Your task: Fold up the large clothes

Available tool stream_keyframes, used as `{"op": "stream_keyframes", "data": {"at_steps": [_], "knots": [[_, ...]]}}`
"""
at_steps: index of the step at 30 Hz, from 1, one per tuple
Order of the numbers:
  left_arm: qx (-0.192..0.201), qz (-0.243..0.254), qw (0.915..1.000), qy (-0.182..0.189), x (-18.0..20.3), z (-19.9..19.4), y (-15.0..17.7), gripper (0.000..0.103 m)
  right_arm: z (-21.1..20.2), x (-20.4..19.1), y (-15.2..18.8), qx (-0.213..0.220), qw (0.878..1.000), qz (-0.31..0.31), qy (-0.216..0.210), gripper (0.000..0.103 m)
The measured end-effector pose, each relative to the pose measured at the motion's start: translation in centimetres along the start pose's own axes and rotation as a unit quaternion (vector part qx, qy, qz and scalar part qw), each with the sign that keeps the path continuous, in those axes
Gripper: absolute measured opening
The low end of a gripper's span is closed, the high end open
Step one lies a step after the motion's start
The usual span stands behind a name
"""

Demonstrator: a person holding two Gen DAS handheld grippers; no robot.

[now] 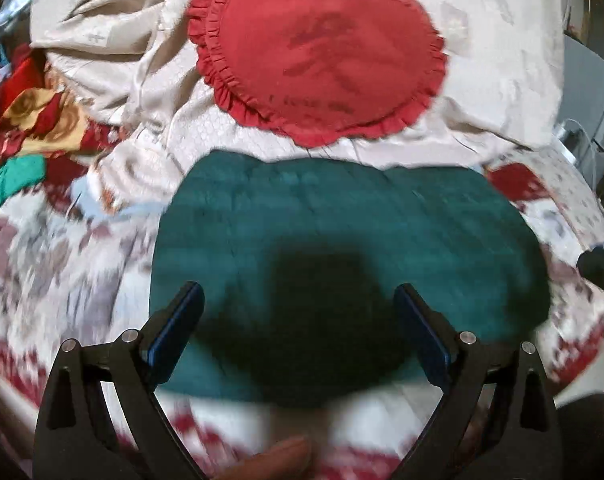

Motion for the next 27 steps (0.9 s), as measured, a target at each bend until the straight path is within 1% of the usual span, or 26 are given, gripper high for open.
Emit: {"op": "stream_keyframes", "data": {"at_steps": [1,2,4,6,9,13,16,20,27], "knots": [[-0.005,0.003,1.0,-0.002,0.8,-1.4,1.0,0.096,-2.9,-0.5,0.8,0.015,1.0,-0.013,0.009,0.102],[-0.008,0.006,0.9999,-0.001,1.5,-2.3,1.8,0.096,-4.8,-1.0,1.5,0.024,0.999,-0.021,0.021,0.102],[-0.012,0.014,0.9998,0.008,2.9,-4.6,3.5,0.096,-8.0,-1.7,3.3,0.03,0.998,-0.035,0.035,0.102],[-0.014,0.027,0.9994,0.018,4.1,-6.4,5.1,0.096,-10.3,-2.3,5.3,0.034,0.997,-0.05,0.054,0.102],[-0.013,0.034,0.9991,0.021,5.0,-8.8,6.7,0.096,-12.6,-2.6,8.1,0.031,0.995,-0.064,0.066,0.102],[0.006,0.035,0.9994,0.003,4.9,-11.5,7.6,0.096,-14.3,-2.0,10.5,0.026,0.996,-0.056,0.07,0.102],[0.022,0.03,0.9992,-0.012,4.5,-13.1,7.5,0.096,-15.5,-1.9,11.3,0.028,0.996,-0.053,0.068,0.102],[0.032,0.025,0.9991,-0.01,4.1,-14.3,7.3,0.096,-17.1,-2.3,11.4,0.041,0.995,-0.058,0.066,0.102],[0.039,0.028,0.9989,0.0,4.7,-14.9,7.1,0.096,-18.5,-2.9,11.2,0.055,0.995,-0.062,0.058,0.102]]}}
Point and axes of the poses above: each gripper's, at about its wrist camera, not at the fingertips, and z roughly the way its jaws point, x to its right, y to its underside, the point moved 1 cm from there along z, roughly the way its jaws point, and after that the axes turned 11 degrees about x, right-handed, at the moved point
